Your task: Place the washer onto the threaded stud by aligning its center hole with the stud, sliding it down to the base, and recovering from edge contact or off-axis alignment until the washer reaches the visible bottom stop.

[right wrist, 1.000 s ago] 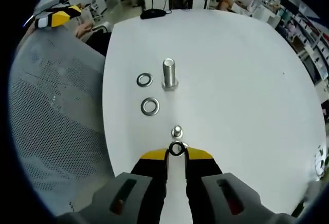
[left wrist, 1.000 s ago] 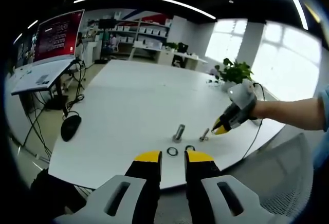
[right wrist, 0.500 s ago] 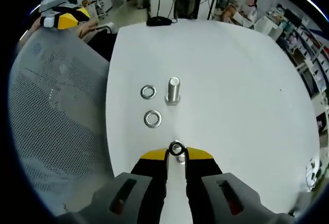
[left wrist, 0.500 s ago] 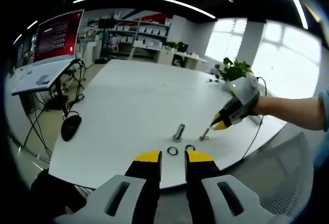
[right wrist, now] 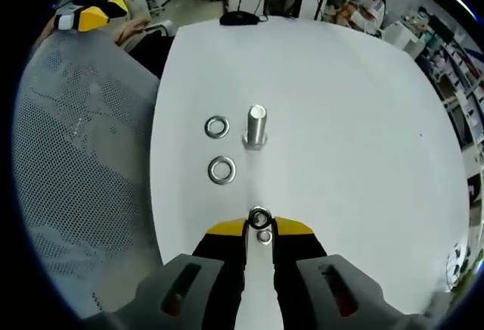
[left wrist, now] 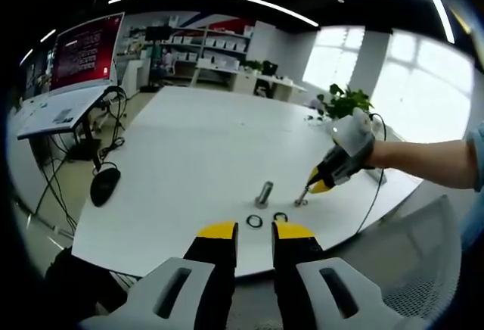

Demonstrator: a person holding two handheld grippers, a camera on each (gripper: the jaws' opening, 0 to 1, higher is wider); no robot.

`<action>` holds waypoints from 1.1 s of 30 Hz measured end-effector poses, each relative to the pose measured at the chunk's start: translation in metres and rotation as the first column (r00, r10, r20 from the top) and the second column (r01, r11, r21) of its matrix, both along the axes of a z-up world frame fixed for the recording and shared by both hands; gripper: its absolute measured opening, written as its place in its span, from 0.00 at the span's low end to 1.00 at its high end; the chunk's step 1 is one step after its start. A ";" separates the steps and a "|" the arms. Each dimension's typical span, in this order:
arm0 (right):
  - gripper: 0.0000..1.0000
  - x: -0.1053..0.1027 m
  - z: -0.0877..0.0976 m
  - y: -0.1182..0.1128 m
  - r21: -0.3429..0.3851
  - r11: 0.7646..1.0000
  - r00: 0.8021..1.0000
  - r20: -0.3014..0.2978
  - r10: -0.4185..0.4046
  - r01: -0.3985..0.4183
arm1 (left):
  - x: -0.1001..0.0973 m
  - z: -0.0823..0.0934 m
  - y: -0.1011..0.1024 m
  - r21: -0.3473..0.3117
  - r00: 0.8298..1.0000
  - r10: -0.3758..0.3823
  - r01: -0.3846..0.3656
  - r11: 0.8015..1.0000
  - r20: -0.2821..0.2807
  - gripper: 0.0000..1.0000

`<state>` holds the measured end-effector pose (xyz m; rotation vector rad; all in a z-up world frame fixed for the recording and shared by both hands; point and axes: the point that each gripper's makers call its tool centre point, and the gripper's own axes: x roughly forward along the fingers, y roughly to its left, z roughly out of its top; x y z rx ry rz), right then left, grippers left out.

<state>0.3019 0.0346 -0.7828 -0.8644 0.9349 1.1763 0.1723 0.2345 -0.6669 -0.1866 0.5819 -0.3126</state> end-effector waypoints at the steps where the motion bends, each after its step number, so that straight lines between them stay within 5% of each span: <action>1: 0.13 0.000 0.000 0.000 -0.002 1.000 1.000 0.000 0.002 -0.002 | 0.000 0.000 0.000 0.000 1.000 0.000 0.000 1.000 0.000 0.15; 6: 0.13 -0.002 -0.006 -0.001 -0.024 1.000 1.000 -0.013 0.013 -0.014 | 0.000 0.000 0.000 -0.002 1.000 0.000 0.000 1.000 0.000 0.15; 8: 0.03 0.001 -0.007 -0.002 -0.040 0.999 0.999 0.000 0.037 -0.037 | 0.000 0.000 0.000 -0.001 1.000 -0.001 0.001 1.000 0.001 0.15; 16: 0.03 -0.004 -0.020 -0.005 -0.070 0.997 0.999 -0.037 0.011 -0.014 | 0.000 0.000 0.000 -0.003 1.000 0.001 -0.001 1.000 0.002 0.15; 33: 0.10 0.001 -0.033 0.048 -0.045 0.998 0.998 -0.055 0.036 -0.039 | 0.001 0.001 0.001 -0.006 1.000 0.007 -0.007 1.000 0.005 0.15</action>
